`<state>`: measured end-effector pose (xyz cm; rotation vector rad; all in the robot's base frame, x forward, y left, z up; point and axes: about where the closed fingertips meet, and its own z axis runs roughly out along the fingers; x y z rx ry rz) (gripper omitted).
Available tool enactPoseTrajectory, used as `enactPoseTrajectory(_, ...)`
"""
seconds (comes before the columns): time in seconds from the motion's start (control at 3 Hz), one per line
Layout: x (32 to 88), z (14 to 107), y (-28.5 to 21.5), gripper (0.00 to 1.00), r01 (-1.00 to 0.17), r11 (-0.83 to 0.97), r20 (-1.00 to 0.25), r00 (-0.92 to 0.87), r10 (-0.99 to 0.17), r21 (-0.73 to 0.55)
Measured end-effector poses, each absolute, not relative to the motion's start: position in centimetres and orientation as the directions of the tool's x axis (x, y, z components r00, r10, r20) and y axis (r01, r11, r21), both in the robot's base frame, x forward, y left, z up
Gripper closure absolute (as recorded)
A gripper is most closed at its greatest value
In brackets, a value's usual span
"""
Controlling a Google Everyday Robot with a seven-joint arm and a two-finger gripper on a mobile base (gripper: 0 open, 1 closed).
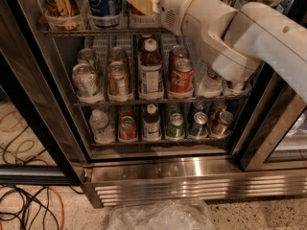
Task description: Pick coke can from top shelf of fridge
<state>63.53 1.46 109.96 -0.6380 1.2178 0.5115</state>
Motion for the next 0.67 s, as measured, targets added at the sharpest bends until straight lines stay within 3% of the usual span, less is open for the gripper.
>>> enactPoseTrajectory(0.67, 62.77, 109.23, 1.93, 1.00, -0.676, 0.714, -0.966, 0.258, -0.001, -0.181)
